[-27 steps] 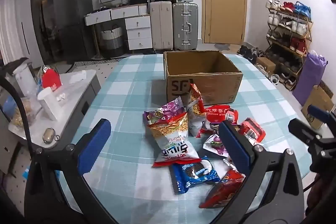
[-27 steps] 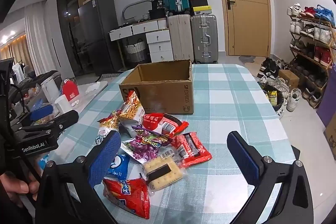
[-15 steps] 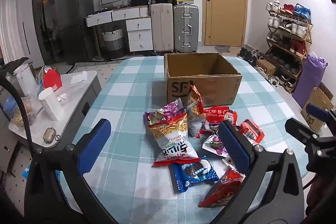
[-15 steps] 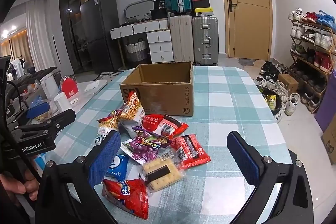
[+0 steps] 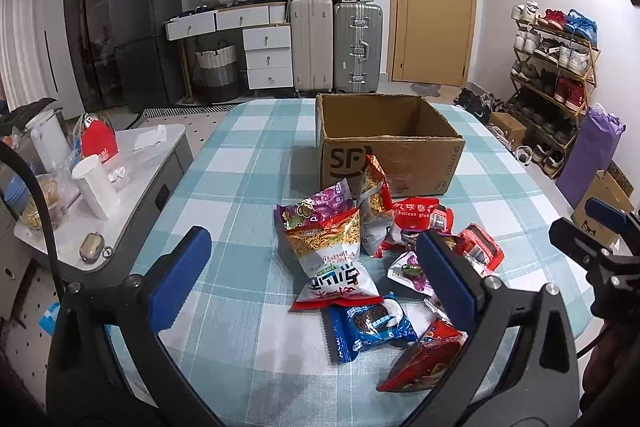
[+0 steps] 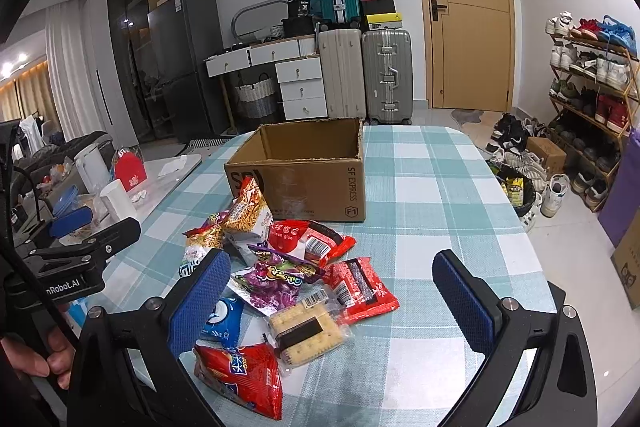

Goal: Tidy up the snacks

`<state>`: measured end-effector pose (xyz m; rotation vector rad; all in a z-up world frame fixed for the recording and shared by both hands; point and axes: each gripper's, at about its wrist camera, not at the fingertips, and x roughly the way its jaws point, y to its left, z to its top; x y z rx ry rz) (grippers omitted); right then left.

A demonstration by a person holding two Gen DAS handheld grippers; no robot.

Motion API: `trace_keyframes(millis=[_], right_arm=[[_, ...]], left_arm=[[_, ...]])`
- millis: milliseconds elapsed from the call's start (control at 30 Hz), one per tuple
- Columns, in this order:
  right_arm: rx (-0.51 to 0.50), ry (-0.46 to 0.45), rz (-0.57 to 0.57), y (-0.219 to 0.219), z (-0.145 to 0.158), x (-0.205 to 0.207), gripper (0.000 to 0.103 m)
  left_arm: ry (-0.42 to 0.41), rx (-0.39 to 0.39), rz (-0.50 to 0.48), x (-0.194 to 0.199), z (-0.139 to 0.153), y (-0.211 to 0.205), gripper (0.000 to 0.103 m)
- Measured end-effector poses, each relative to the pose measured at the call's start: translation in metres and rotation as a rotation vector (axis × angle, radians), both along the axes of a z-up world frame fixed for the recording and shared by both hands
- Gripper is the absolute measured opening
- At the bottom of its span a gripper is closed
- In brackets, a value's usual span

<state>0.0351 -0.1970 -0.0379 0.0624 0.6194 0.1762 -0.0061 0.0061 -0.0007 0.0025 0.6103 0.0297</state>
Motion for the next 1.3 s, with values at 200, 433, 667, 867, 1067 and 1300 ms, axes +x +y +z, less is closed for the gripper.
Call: trace_keyframes(millis=[200, 433, 667, 867, 1067, 1300], right_arm=[[0.005, 0.000, -0.004, -0.0017, 0.0005, 0.0010, 0.103], [0.016, -0.004, -0.012, -0.0037, 0.0014, -0.0021, 0.103], [0.020, -0.005, -0.014, -0.0052, 0.0029, -0.0019, 0.103], [0.021, -0.006, -0.015, -0.0054, 0.0037, -0.0019, 0.103], [0.022, -0.009, -0.018, -0.0064, 0.0049, -0.0035, 0.103], [0.025, -0.012, -0.023, -0.0074, 0.0058, -0.0052, 0.103]], left_arm=[[-0.002, 0.001, 0.007, 0.0009, -0.0002, 0.0001, 0.102], [-0.015, 0.022, 0.024, -0.0011, 0.0011, -0.0004, 0.102], [-0.018, 0.023, 0.015, -0.0044, 0.0024, -0.0015, 0.102], [-0.014, 0.025, 0.009, -0.0061, 0.0023, -0.0024, 0.102], [-0.010, 0.023, 0.012, -0.0056, 0.0020, -0.0020, 0.102], [0.003, 0.012, 0.008, -0.0032, -0.0005, 0.0017, 0.102]])
